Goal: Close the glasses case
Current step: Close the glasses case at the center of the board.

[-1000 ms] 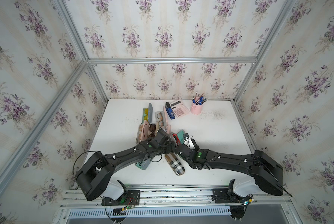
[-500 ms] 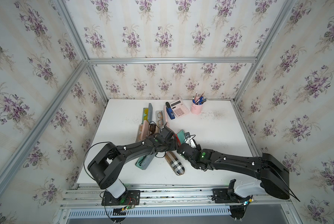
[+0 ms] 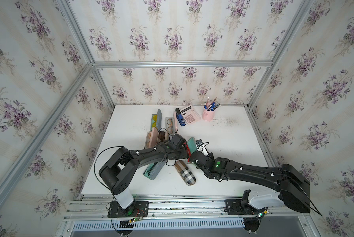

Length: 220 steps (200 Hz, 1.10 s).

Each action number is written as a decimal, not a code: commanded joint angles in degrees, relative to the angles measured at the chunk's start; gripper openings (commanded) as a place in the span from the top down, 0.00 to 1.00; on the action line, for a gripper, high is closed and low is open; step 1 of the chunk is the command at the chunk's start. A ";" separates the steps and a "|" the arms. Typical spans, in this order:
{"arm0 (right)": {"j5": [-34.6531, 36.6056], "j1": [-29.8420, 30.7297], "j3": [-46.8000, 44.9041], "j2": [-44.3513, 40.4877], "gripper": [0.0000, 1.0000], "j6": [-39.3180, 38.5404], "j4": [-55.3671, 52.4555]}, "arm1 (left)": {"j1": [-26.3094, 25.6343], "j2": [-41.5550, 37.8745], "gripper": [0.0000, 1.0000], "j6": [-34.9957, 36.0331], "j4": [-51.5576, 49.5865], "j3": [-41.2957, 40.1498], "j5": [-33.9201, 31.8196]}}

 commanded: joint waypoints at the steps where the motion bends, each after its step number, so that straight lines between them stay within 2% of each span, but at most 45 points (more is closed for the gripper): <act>1: -0.76 -0.47 -0.43 -0.79 0.72 -0.52 1.81 | 0.05 -0.51 0.37 1.21 -0.10 -0.89 -1.08; 26: -3.74 -2.33 -1.02 -0.98 0.72 -0.71 3.59 | 0.08 0.92 0.42 1.61 0.23 -1.31 -1.25; 89: -22.68 -9.52 -5.07 -6.21 0.63 -0.56 15.48 | 0.21 1.32 0.44 1.68 2.92 -3.99 -1.61; 111: -28.55 -11.87 -5.79 -6.38 0.65 -0.09 18.52 | 0.25 0.89 0.44 1.80 3.84 -4.79 -1.65; 130: -31.77 -12.21 -5.49 -4.47 0.71 0.31 20.13 | 0.23 0.78 0.44 1.94 4.07 -5.01 -1.60; 171: -35.21 -12.73 -6.84 -2.58 0.78 2.30 24.96 | 0.24 0.43 0.44 1.95 4.54 -5.75 -1.61; 220: -35.56 -13.09 -6.96 0.01 0.81 3.19 25.65 | 0.25 -0.44 0.44 1.88 4.76 -6.59 -2.21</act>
